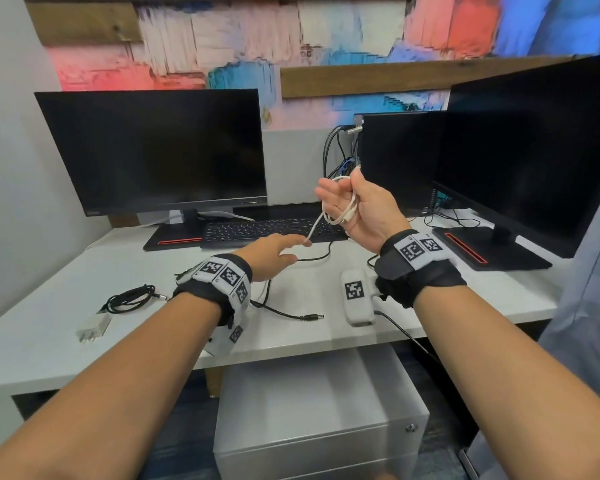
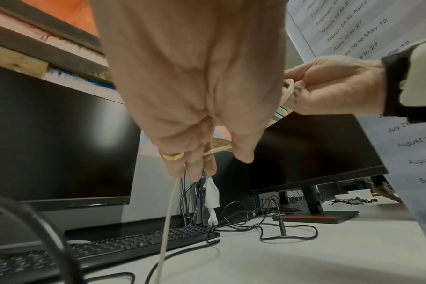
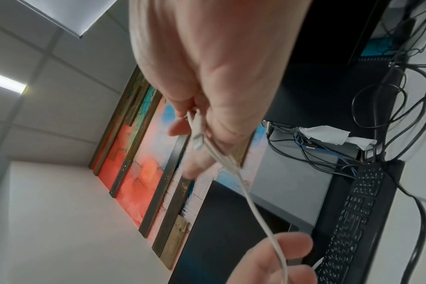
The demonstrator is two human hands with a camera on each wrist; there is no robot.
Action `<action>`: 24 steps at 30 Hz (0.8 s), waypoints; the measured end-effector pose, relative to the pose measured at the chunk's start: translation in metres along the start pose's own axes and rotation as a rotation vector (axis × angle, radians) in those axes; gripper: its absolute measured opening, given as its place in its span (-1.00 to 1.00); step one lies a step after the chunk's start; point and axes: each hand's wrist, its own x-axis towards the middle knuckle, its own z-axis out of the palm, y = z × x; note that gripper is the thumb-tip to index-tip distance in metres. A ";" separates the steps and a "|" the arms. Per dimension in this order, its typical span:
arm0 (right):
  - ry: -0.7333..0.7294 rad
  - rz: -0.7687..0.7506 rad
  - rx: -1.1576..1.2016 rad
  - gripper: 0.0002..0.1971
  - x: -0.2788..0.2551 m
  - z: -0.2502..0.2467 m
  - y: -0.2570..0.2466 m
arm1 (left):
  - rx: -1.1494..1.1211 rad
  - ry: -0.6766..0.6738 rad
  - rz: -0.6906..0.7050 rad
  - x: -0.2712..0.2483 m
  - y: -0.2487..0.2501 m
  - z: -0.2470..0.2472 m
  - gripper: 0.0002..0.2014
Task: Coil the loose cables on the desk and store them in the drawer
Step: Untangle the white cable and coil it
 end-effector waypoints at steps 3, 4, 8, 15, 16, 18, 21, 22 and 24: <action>0.034 -0.027 -0.002 -0.71 0.004 -0.001 0.008 | -0.033 -0.055 -0.008 -0.001 0.005 -0.002 -0.68; 0.048 -0.051 -0.057 -0.75 0.006 0.000 0.010 | -0.048 -0.064 -0.012 -0.001 0.008 -0.002 -0.71; 0.124 -0.169 -0.404 -0.79 0.004 0.005 0.011 | -0.034 -0.126 -0.038 -0.002 0.014 -0.007 -0.82; 0.077 -0.201 -1.082 -0.77 0.002 -0.002 0.008 | 0.048 -0.027 -0.049 -0.007 0.002 -0.015 -0.77; 0.048 -0.169 -1.164 -0.77 0.002 -0.005 0.010 | 0.033 0.015 -0.051 -0.007 0.000 -0.017 -0.78; 0.016 -0.088 -1.297 -0.79 0.003 -0.009 0.017 | 0.014 0.110 -0.034 -0.006 -0.002 -0.022 -0.81; -0.050 0.020 -1.333 -0.77 0.000 -0.011 0.024 | -0.001 0.220 0.012 -0.005 -0.002 -0.029 -0.82; -0.086 0.044 -1.320 -0.75 -0.002 -0.010 0.024 | -0.005 0.252 0.033 -0.005 -0.001 -0.030 -0.82; -0.122 0.051 -1.307 -0.69 -0.006 -0.008 0.023 | -0.012 0.325 0.077 -0.004 0.000 -0.032 -0.80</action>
